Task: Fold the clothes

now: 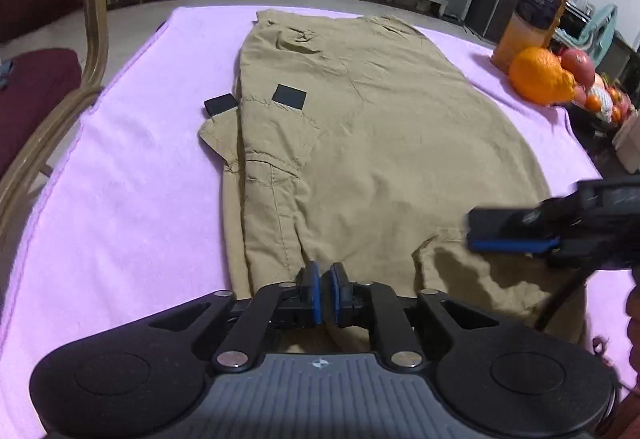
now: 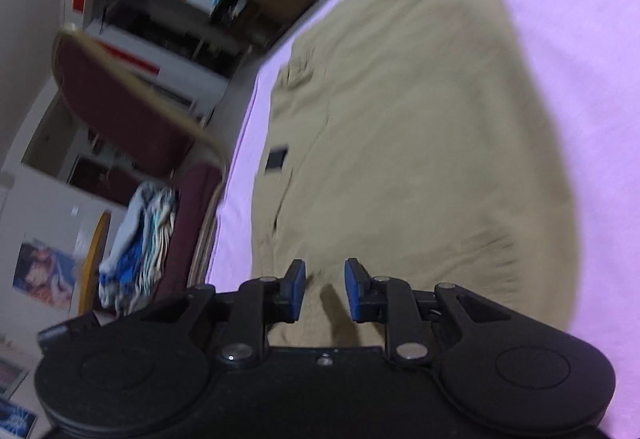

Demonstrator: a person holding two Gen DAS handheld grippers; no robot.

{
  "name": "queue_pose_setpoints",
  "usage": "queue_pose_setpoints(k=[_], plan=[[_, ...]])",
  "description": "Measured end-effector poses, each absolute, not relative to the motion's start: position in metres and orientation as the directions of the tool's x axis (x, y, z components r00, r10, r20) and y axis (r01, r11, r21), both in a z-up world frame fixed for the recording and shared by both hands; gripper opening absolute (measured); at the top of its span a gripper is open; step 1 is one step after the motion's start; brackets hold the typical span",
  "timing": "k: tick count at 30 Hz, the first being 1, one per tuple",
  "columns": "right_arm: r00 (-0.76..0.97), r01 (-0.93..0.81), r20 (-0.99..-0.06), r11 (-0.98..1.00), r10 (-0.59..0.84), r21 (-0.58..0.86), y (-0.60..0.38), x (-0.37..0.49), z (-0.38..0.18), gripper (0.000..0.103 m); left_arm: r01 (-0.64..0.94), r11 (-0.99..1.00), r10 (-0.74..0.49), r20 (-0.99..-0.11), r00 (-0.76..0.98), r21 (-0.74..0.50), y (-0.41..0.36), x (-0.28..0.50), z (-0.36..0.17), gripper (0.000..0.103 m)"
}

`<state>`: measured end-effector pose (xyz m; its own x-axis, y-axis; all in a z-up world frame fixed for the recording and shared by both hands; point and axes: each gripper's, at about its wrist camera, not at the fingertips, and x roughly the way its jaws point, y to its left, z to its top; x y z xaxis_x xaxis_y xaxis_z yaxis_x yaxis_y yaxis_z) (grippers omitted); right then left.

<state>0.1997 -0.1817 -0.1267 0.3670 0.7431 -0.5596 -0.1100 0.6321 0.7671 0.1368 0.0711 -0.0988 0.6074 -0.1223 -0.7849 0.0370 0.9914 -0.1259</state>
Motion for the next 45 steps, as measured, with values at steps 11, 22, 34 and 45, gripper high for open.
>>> queue_pose_setpoints(k=[11,22,34,45], plan=[[0.647,0.111,-0.540,0.633,0.539,0.766,-0.268,0.167,-0.085,0.010,0.011,0.986,-0.136,-0.767,0.627,-0.166,0.088,0.125,-0.088,0.011],[0.682,0.008,-0.410,0.555,0.605,0.832,-0.291,0.066,-0.007,0.067,-0.016,0.918,-0.289,-0.696,0.657,-0.396,0.115,0.048,-0.038,0.036],[0.462,0.127,-0.601,0.622,0.652,0.773,-0.235,0.080,-0.095,0.067,-0.157,0.812,-0.424,-0.753,0.503,-0.562,0.120,0.061,-0.097,0.043],[0.397,0.110,-0.606,0.620,0.690,0.777,-0.224,0.079,-0.116,0.051,0.007,0.837,-0.488,-0.740,0.462,-0.547,0.077,0.076,-0.107,0.045]])
